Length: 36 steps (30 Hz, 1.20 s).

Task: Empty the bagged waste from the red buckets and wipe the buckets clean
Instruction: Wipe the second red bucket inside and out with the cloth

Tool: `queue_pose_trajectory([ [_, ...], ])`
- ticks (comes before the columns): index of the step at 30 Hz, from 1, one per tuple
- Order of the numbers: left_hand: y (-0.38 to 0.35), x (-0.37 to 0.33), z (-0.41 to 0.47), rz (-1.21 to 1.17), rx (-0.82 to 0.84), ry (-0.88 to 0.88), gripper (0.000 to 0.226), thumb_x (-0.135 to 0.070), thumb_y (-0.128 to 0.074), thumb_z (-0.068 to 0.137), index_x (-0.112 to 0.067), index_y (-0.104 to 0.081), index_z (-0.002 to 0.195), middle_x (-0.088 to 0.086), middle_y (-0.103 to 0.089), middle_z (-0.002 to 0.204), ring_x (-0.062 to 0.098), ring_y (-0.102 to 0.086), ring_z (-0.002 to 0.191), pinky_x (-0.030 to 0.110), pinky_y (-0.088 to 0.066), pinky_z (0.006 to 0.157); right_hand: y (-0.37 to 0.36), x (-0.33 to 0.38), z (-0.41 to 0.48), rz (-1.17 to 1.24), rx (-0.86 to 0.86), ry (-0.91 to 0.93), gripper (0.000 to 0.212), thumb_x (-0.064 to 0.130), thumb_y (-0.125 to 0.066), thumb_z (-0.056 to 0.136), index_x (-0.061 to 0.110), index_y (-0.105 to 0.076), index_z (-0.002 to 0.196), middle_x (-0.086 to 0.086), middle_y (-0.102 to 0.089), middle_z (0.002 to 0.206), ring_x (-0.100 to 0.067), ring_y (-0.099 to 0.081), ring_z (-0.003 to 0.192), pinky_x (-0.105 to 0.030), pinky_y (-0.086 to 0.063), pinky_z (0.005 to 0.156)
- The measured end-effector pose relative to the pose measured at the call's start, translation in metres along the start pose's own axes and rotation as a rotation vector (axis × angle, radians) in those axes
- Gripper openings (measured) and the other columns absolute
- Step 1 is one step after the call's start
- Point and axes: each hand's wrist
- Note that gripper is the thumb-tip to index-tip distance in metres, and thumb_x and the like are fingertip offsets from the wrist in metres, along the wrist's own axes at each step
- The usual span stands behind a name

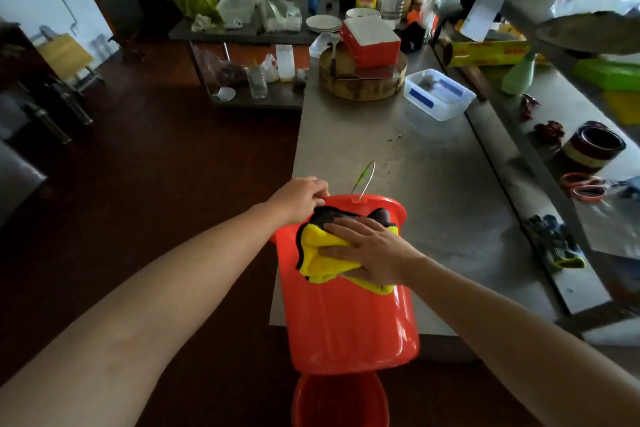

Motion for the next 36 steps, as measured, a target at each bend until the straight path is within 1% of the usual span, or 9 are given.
queue_pose_trajectory([
  [8, 0.011, 0.007, 0.0, -0.028, 0.058, 0.035, 0.011, -0.012, -0.069, 0.093, -0.012, -0.069, 0.104, 0.005, -0.065, 0.106, 0.019, -0.061, 0.097, 0.023, -0.041, 0.08, -0.006, 0.024, -0.01, 0.032, -0.003, -0.022, 0.062, 0.055, -0.054, 0.092, 0.048, -0.035, 0.151, 0.005, -0.016, 0.168, -0.023, -0.008, 0.156, -0.054, -0.021, 0.122],
  [12, 0.006, 0.011, -0.008, -0.071, 0.041, 0.078, 0.006, -0.014, -0.066, 0.095, -0.017, -0.067, 0.1, -0.002, -0.061, 0.102, 0.014, -0.061, 0.093, 0.027, -0.044, 0.079, -0.028, 0.069, -0.056, -0.001, 0.002, 0.079, 0.067, 0.056, -0.057, 0.086, 0.05, -0.036, 0.149, 0.005, -0.012, 0.169, -0.023, -0.006, 0.156, -0.054, -0.017, 0.122],
  [15, 0.005, 0.013, -0.011, -0.079, 0.037, 0.091, 0.005, -0.016, -0.064, 0.097, -0.019, -0.067, 0.1, -0.005, -0.06, 0.103, 0.011, -0.06, 0.093, 0.026, -0.044, 0.078, -0.047, 0.097, -0.093, -0.012, -0.003, 0.208, 0.055, 0.058, -0.054, 0.089, 0.053, -0.044, 0.142, 0.005, -0.009, 0.169, -0.025, -0.006, 0.156, -0.057, -0.017, 0.121],
  [18, 0.004, 0.015, -0.014, -0.07, 0.02, 0.093, 0.005, -0.016, -0.063, 0.098, -0.019, -0.066, 0.1, -0.005, -0.06, 0.104, 0.011, -0.06, 0.093, 0.027, -0.046, 0.079, -0.054, 0.101, -0.106, -0.091, 0.032, 0.321, 0.049, 0.057, -0.053, 0.091, 0.053, -0.044, 0.14, 0.005, -0.007, 0.17, -0.026, -0.005, 0.156, -0.058, -0.014, 0.119],
  [20, 0.002, 0.018, -0.015, -0.07, 0.007, 0.093, 0.006, -0.016, -0.063, 0.098, -0.019, -0.066, 0.101, -0.005, -0.059, 0.103, 0.012, -0.059, 0.092, 0.028, -0.047, 0.08, -0.049, 0.09, -0.097, -0.074, 0.035, 0.327, 0.058, 0.055, -0.06, 0.085, 0.051, -0.044, 0.14, 0.003, -0.008, 0.17, -0.025, -0.006, 0.156, -0.054, -0.018, 0.121],
  [24, 0.002, 0.026, -0.018, -0.083, -0.016, 0.079, 0.009, -0.014, -0.066, 0.095, -0.015, -0.068, 0.104, -0.006, -0.057, 0.098, 0.012, -0.058, 0.09, 0.024, -0.04, 0.076, -0.026, 0.049, -0.052, 0.014, -0.031, 0.143, 0.077, 0.05, -0.077, 0.071, 0.043, -0.051, 0.143, -0.004, -0.021, 0.167, -0.028, -0.021, 0.153, -0.051, -0.027, 0.12],
  [29, 0.003, 0.034, -0.023, -0.079, -0.045, 0.069, 0.01, -0.01, -0.067, 0.095, -0.01, -0.068, 0.105, -0.003, -0.058, 0.1, 0.013, -0.057, 0.094, 0.019, -0.038, 0.073, -0.002, -0.004, -0.008, 0.196, -0.126, -0.143, 0.057, 0.042, -0.069, 0.092, 0.035, -0.052, 0.146, -0.006, -0.029, 0.164, -0.031, -0.026, 0.152, -0.056, -0.034, 0.115],
  [33, 0.002, 0.042, -0.026, -0.094, -0.067, 0.084, 0.011, -0.008, -0.066, 0.094, -0.009, -0.068, 0.105, 0.002, -0.061, 0.106, 0.016, -0.058, 0.097, 0.021, -0.038, 0.078, -0.011, 0.013, -0.006, 0.192, -0.155, -0.201, 0.057, 0.067, -0.046, 0.097, 0.043, -0.045, 0.148, 0.0, -0.02, 0.167, -0.025, -0.016, 0.155, -0.057, -0.028, 0.118],
  [36, 0.0, 0.043, -0.027, -0.099, -0.064, 0.104, 0.009, -0.011, -0.067, 0.094, -0.013, -0.067, 0.103, -0.002, -0.059, 0.102, 0.016, -0.059, 0.097, 0.023, -0.039, 0.08, -0.029, 0.039, -0.032, 0.173, -0.171, -0.166, 0.067, 0.076, -0.05, 0.089, 0.046, -0.043, 0.149, 0.001, -0.015, 0.169, -0.024, -0.011, 0.156, -0.058, -0.026, 0.118],
])
Point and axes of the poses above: each hand's wrist, its own z-axis towards the middle knuckle, its own y-axis out of the back of the hand, x = y × z
